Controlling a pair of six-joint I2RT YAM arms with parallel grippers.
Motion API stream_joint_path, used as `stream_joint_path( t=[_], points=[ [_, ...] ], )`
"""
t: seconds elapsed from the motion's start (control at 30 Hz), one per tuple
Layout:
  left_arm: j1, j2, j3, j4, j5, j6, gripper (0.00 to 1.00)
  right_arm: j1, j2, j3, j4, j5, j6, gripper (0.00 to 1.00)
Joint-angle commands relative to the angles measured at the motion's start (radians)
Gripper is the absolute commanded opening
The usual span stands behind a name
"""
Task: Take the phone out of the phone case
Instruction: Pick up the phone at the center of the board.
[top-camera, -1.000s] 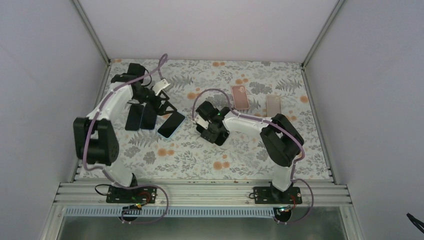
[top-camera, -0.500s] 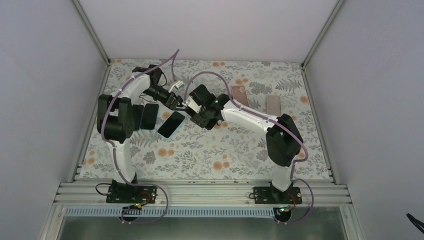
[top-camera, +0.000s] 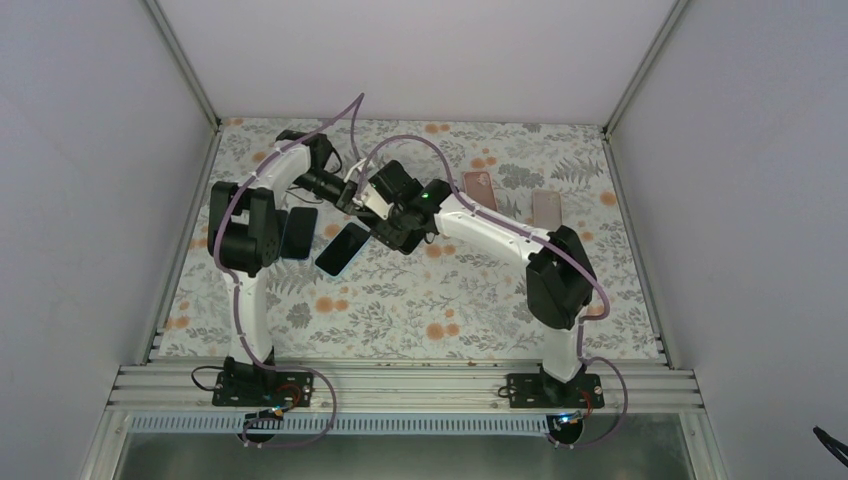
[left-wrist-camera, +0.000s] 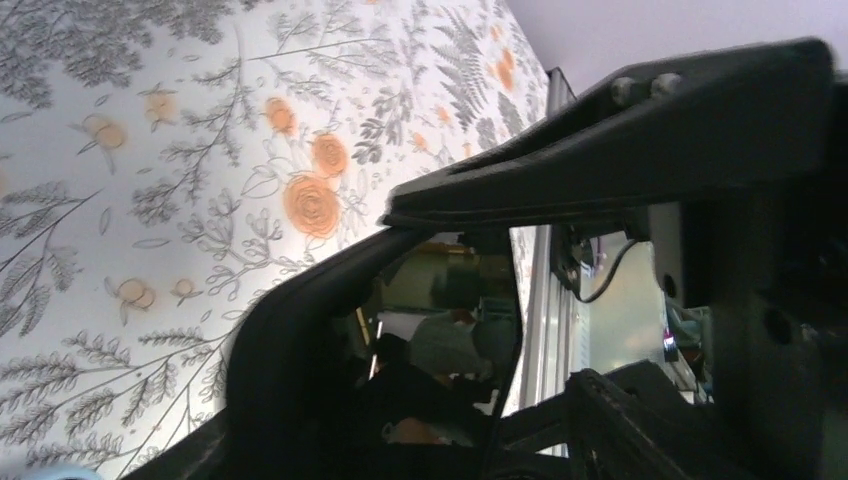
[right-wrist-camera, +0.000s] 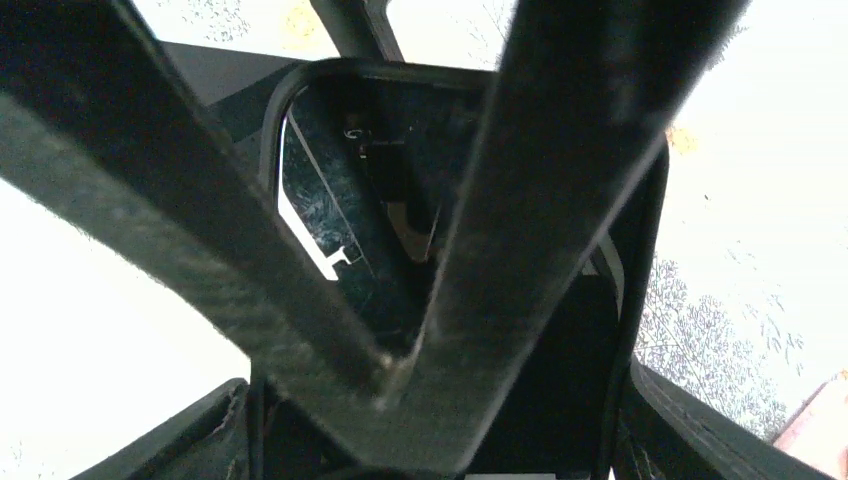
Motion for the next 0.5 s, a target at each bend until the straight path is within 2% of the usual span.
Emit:
stream_joint_path(
  t=[0.0,0.13,0.17,0.3,0.37,0.4,0.47],
  points=[
    [-0.009,0.001,0.019,-0.031,0.092,0.042,0.54,0.012,0.028,0.058,0.041,-0.024,0.008,0.59],
    [-0.010,-0.020,0.002,-0.031,0.117,0.052,0.17,0.012,0.035,0.063,0.042,-0.016,0.002,0.60],
    [-0.010,-0.025,0.000,-0.031,0.119,0.054,0.12,0.012,0.034,0.062,0.042,-0.011,-0.001,0.60],
    [-0.009,-0.045,0.000,-0.031,0.115,0.068,0.07,0.010,0.011,0.055,0.026,-0.029,-0.031,0.69],
    [-0.009,-0.056,0.018,-0.031,0.093,0.083,0.03,0.006,-0.017,0.054,-0.022,-0.096,-0.084,0.84],
    [-0.008,-0.063,0.028,-0.031,0.087,0.090,0.02,0.001,-0.038,0.045,-0.042,-0.131,-0.106,0.97],
    [-0.008,-0.081,0.050,-0.031,0.066,0.102,0.02,-0.026,-0.097,0.019,-0.102,-0.268,-0.176,1.00]
  ],
)
